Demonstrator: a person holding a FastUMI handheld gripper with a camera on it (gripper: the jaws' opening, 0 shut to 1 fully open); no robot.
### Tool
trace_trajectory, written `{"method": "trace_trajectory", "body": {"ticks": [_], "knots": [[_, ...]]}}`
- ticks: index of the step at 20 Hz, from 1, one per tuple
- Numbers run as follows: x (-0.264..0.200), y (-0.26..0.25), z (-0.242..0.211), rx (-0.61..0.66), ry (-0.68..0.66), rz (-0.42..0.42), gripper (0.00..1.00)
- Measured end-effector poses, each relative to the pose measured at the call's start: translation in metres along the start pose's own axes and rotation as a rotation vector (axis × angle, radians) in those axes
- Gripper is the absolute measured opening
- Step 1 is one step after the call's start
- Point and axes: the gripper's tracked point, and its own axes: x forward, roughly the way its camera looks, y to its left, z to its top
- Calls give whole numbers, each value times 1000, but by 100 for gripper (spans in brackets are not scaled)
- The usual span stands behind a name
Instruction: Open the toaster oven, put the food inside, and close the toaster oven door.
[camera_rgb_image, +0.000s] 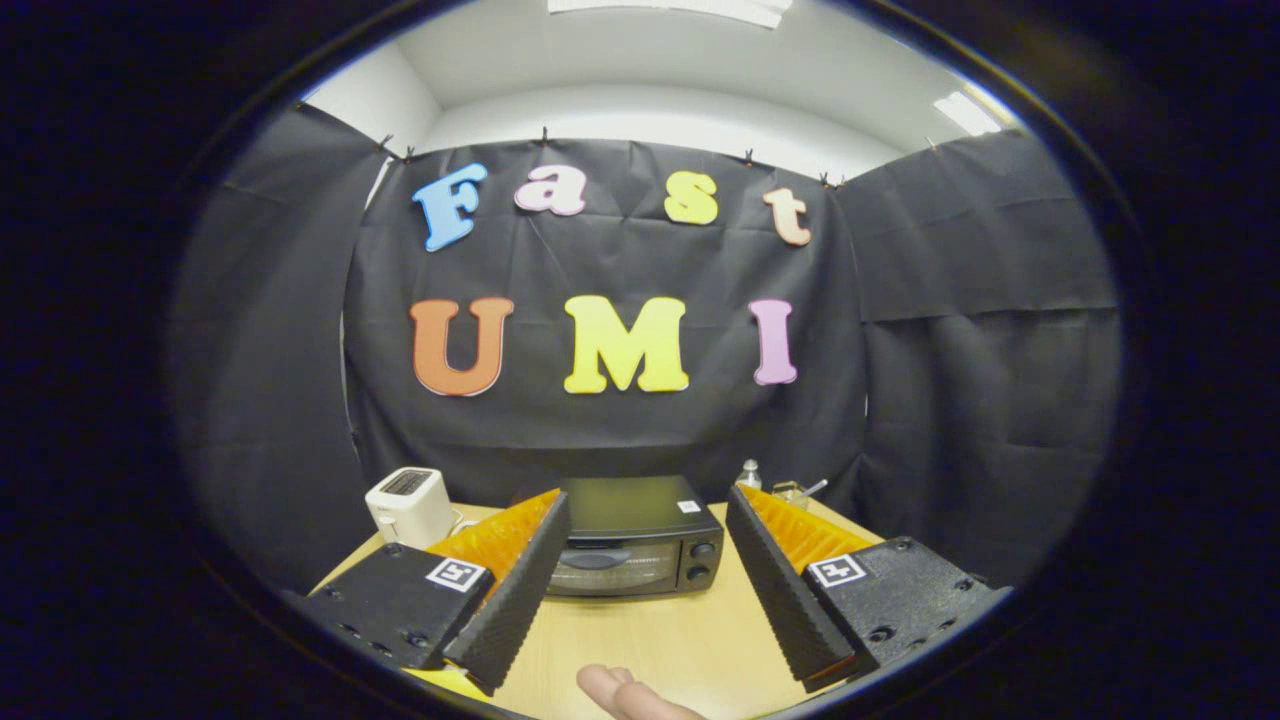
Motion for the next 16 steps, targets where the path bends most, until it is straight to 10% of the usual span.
{"method": "trace_trajectory", "body": {"ticks": [16], "knots": [[-87, 22, 16, -35, -89, 92, 100]]}}
